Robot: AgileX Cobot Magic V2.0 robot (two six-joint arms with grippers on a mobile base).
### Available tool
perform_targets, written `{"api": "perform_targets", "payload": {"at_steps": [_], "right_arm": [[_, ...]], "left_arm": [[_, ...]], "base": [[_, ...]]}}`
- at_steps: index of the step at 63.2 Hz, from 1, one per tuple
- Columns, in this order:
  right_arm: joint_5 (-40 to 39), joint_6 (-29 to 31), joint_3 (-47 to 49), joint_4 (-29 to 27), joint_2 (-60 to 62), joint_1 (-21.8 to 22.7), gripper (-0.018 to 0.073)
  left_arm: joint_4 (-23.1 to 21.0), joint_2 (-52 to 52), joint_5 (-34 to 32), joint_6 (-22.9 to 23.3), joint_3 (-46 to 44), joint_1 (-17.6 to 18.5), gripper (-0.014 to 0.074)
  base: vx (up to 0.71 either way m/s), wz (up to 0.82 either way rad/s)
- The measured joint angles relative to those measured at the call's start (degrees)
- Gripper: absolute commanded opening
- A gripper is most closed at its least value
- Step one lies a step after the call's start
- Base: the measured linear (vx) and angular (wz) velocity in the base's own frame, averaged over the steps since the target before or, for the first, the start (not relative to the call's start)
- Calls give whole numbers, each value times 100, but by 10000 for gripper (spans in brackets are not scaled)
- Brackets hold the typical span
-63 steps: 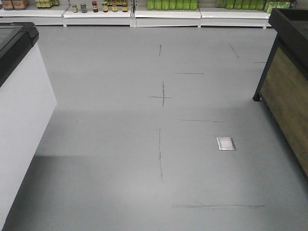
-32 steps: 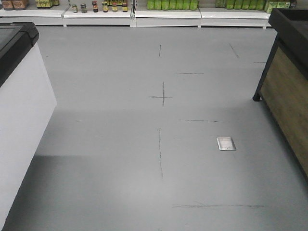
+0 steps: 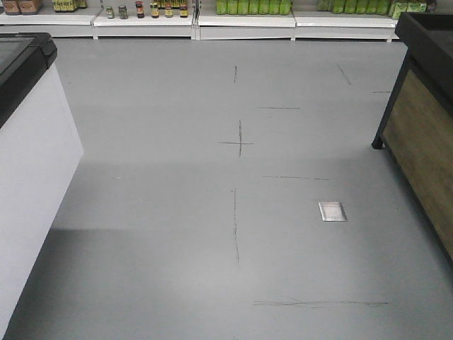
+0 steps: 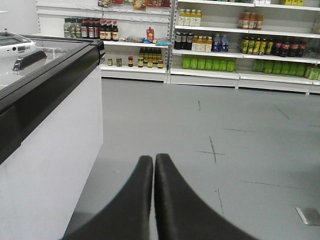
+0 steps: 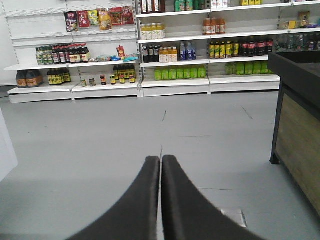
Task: Pick three apples into basket with both arms
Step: 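Drive the base forward across the grey floor toward the produce tables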
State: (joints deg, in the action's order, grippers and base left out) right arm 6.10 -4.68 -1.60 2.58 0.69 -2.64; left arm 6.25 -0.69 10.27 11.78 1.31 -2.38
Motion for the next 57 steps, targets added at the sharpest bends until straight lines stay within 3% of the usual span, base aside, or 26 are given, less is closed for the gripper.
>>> {"api": "perform_targets", "payload": {"at_steps": [57], "right_arm": [[0, 0, 0, 0, 0, 0, -4]], "left_arm": [[0, 0, 0, 0, 0, 0, -6]], "base": [[0, 0]]}}
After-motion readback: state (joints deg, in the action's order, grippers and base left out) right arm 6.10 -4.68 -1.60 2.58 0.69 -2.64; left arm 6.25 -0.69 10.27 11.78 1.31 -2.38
